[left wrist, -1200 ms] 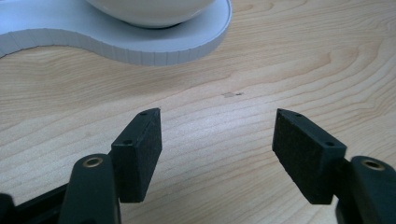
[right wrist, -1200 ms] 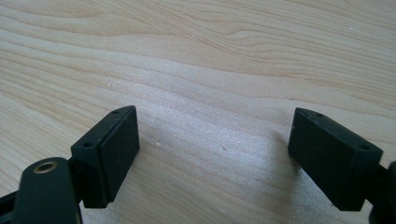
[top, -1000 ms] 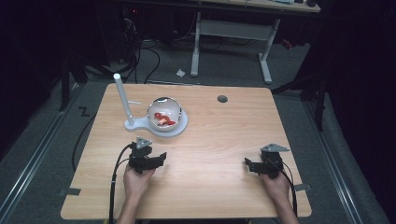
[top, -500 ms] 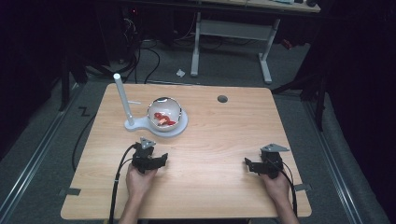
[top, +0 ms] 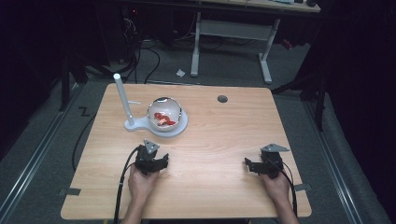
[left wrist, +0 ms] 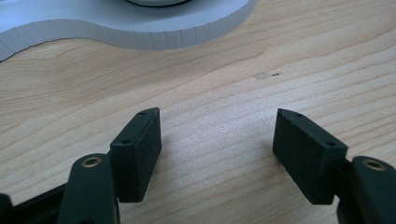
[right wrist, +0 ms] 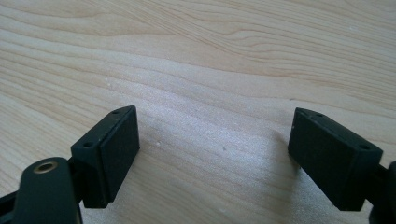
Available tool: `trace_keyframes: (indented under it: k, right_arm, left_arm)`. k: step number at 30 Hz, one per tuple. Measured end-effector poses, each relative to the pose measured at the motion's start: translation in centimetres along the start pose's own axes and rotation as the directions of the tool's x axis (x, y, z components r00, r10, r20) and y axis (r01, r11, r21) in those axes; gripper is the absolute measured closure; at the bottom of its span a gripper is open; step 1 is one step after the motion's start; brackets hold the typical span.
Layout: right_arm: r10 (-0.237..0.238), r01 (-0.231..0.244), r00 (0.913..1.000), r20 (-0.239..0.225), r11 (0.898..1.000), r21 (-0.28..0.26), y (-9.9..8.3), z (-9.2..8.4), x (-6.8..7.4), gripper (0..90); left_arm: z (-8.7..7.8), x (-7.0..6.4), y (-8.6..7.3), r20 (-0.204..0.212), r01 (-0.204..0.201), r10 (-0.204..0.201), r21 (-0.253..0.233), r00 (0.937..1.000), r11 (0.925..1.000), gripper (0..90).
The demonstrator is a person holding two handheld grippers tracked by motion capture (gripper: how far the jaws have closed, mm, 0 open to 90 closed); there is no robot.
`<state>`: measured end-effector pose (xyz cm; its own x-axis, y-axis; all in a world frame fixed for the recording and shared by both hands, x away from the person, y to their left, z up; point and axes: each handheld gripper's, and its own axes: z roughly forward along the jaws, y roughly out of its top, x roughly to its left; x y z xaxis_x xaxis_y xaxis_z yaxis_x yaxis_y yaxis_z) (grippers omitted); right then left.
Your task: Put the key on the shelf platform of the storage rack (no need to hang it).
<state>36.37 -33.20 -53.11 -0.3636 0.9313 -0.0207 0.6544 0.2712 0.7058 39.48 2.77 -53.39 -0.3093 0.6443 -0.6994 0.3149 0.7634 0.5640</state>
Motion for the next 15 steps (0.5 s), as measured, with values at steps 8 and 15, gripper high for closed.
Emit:
trace_keyframes:
  k: [8,15]
  right_arm:
    - [-0.002,0.002,1.0,0.0,1.0,-0.001,0.0,0.0,-0.01,16.3]
    - [-0.002,0.002,1.0,0.0,1.0,-0.001,0.0,0.0,-0.01,16.3]
  left_arm:
    - [0.1,-0.06,0.0,-0.011,0.011,-0.011,-0.008,0.9999,0.9999,31.0]
    - [0.09,-0.1,0.01,-0.015,0.018,-0.018,-0.007,0.9997,0.9998,30.8]
